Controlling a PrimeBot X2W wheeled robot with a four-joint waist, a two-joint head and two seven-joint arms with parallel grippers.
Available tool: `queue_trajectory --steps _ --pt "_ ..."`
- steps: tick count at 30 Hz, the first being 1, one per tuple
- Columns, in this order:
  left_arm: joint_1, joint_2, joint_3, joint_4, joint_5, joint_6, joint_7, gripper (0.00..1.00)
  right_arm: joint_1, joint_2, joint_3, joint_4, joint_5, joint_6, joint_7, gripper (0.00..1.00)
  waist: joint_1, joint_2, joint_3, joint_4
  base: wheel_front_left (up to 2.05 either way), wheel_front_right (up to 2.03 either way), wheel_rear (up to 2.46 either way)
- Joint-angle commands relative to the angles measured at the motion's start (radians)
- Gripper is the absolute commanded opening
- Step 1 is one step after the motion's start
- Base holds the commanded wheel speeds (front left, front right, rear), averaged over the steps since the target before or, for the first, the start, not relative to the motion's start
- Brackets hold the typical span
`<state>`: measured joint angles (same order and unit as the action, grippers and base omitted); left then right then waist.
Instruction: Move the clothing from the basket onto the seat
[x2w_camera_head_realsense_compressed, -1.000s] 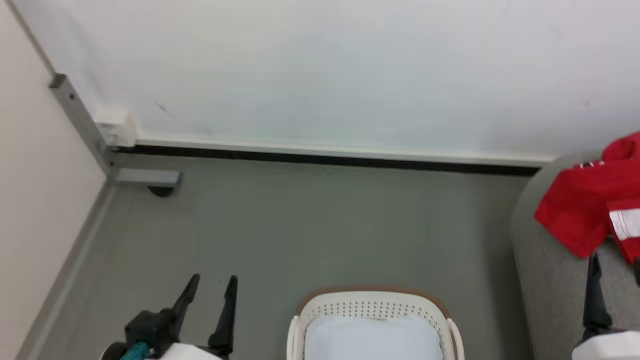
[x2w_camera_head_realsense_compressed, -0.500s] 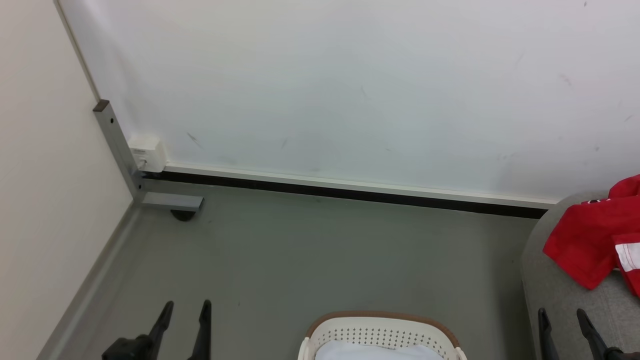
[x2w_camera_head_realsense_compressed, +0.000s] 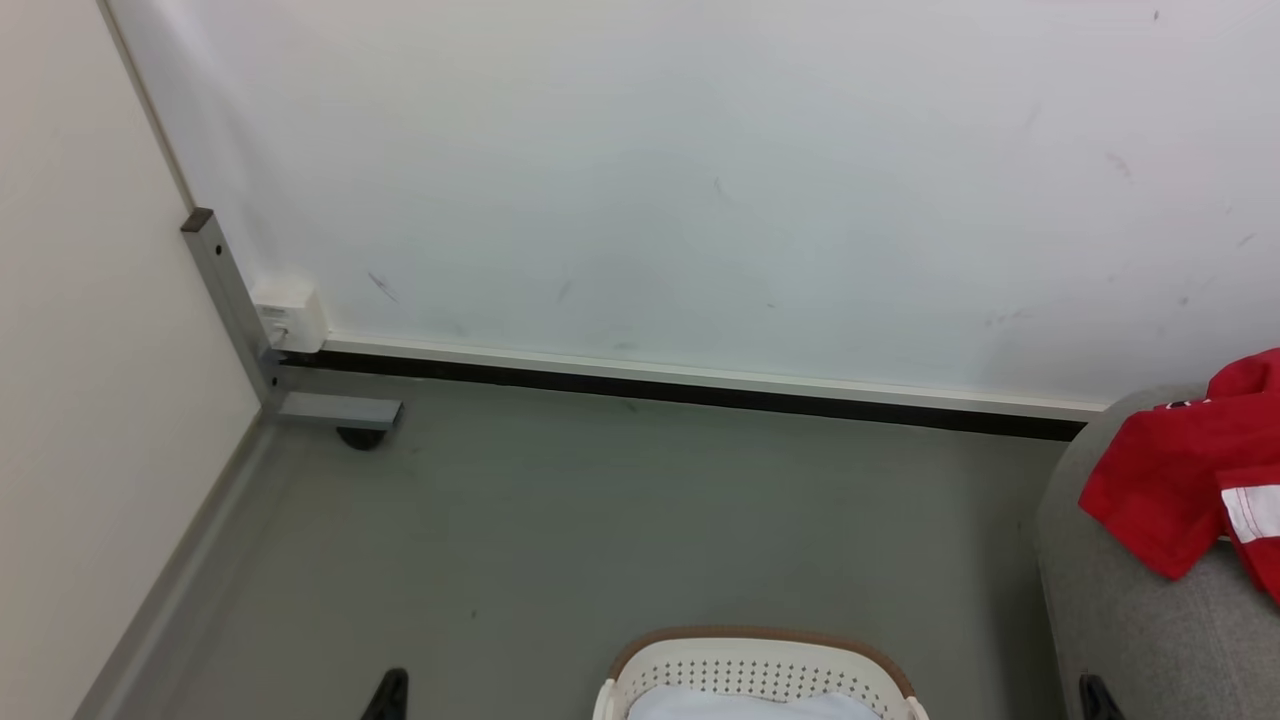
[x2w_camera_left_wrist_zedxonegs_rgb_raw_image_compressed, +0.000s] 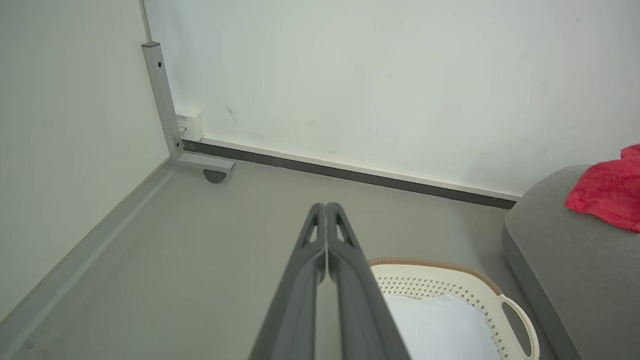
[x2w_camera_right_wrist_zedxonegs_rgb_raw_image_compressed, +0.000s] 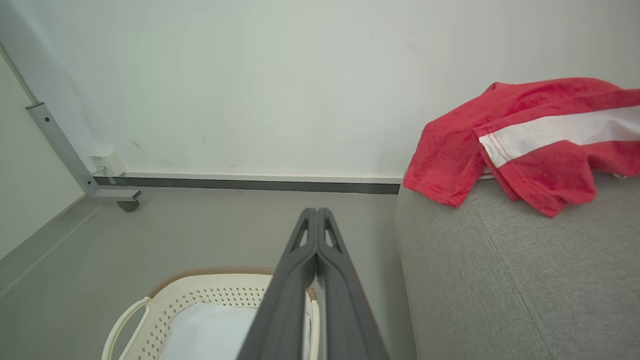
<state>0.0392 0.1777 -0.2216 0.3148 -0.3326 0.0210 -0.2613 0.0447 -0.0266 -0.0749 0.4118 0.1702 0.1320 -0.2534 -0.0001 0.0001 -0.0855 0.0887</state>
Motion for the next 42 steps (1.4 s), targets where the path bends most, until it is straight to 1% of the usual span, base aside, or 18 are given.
queue_trajectory --steps 1,12,23,37,42 --pt "-0.011 0.002 0.011 -0.009 -0.027 -0.003 0.008 0.0 -0.014 -0.002 -0.006 -0.009 0.029 0.0 0.01 0.0 0.0001 -0.0001 0.001 -0.001 0.0 0.0 0.0" --pt "-0.033 -0.017 0.061 -0.019 -0.214 -0.026 0.064 0.0 -0.035 -0.006 -0.01 -0.035 0.242 0.0 0.063 0.0 0.0001 -0.0001 0.009 -0.009 0.0 0.0 0.0" --pt "-0.052 -0.034 0.103 -0.029 -0.38 -0.046 0.111 0.0 -0.054 -0.009 -0.013 -0.059 0.428 0.0 0.108 0.0 0.0001 -0.0001 0.017 -0.017 0.0 0.0 0.0" --pt "-0.073 -0.053 0.15 -0.037 -0.562 -0.067 0.165 0.0 -0.076 -0.013 -0.018 -0.082 0.633 -0.001 0.16 0.0 0.0001 -0.0001 0.026 -0.026 0.0 0.0 0.0" --pt "-0.078 -0.057 0.163 -0.04 -0.61 -0.073 0.179 0.0 -0.082 -0.014 -0.02 -0.088 0.686 -0.001 0.174 0.0 0.0001 -0.0001 0.029 -0.029 0.0 0.0 0.0"
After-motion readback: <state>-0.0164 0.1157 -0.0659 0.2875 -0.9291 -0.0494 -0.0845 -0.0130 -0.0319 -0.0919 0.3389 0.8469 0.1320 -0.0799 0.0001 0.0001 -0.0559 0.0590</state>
